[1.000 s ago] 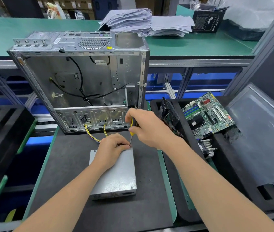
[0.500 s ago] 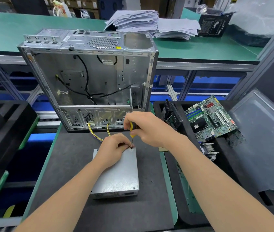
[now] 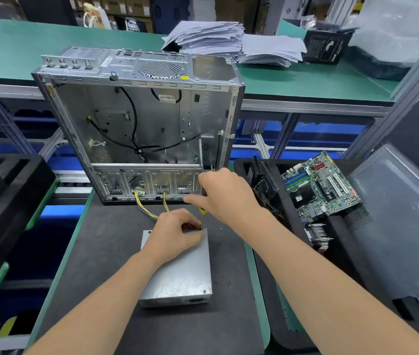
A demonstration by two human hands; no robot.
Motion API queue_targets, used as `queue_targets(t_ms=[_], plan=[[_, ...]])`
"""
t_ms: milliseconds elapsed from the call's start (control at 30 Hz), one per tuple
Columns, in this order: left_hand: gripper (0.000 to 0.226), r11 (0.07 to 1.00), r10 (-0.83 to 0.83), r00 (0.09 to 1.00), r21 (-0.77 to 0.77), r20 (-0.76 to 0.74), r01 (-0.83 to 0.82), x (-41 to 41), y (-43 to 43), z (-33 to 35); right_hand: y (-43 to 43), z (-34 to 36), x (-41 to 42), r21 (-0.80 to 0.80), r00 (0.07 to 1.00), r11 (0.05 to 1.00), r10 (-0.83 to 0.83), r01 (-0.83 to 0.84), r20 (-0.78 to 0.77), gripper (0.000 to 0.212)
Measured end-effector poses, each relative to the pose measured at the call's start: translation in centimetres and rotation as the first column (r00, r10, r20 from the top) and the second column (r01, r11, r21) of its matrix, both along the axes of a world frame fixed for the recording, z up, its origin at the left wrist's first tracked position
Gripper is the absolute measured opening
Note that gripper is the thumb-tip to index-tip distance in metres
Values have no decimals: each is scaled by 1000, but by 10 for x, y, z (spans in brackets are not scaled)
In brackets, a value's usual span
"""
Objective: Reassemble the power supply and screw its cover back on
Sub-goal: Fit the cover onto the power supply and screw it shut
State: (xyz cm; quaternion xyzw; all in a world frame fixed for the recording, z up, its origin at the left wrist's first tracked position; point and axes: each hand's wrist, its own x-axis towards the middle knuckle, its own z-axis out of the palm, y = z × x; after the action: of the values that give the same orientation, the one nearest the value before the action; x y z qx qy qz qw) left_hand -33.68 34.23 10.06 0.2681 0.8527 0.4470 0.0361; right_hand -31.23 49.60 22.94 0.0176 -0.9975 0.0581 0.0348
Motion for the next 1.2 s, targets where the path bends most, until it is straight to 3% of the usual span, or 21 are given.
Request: queue_targets(t_ms=[100,200,333,433,567,700,800,867,933,1067,1200], plan=[[7,1000,14,999,-18,-33,-14,0,1,-1,3,7,1,25,989,988,149,-150,18,43],[8,1000,7,998,-5,-65,-7,2,1,-1,15,27,3,-16,893,901,433,-435,122,11],[7,1000,14,997,5,-74,-13,2,1,0,18,41,-1,-3,835,857,502,-514,223,19],[7,1000,24,998,19,-63,-23,3,2,-1,13,39,-5,16,874,886,453,-463,175,12],[9,999,37,997,8,-66,-37,2,2,-4,6,28,-8,-27,968,976,218,-216,121,9],[9,999,33,997,8,-71,-32,1,3,-7,0,13,-13,-89,996,993,-75,80,54,37],[9,999,33,997,14,-72,-32,0,3,-9,-5,8,-10,29,992,992,-126,126,0,50],[8,999,29,998,19,-59,-28,0,3,-10,-7,9,-8,117,998,992,-48,51,-32,46],[8,999,28,998,21,-51,-27,-1,3,-11,-4,15,-6,155,991,979,136,-134,2,36],[8,999,28,998,20,-61,-27,-1,2,-10,7,37,0,178,844,828,501,-532,192,8],[7,1000,20,997,19,-73,-18,0,2,-9,8,45,-2,113,809,813,534,-571,245,22]])
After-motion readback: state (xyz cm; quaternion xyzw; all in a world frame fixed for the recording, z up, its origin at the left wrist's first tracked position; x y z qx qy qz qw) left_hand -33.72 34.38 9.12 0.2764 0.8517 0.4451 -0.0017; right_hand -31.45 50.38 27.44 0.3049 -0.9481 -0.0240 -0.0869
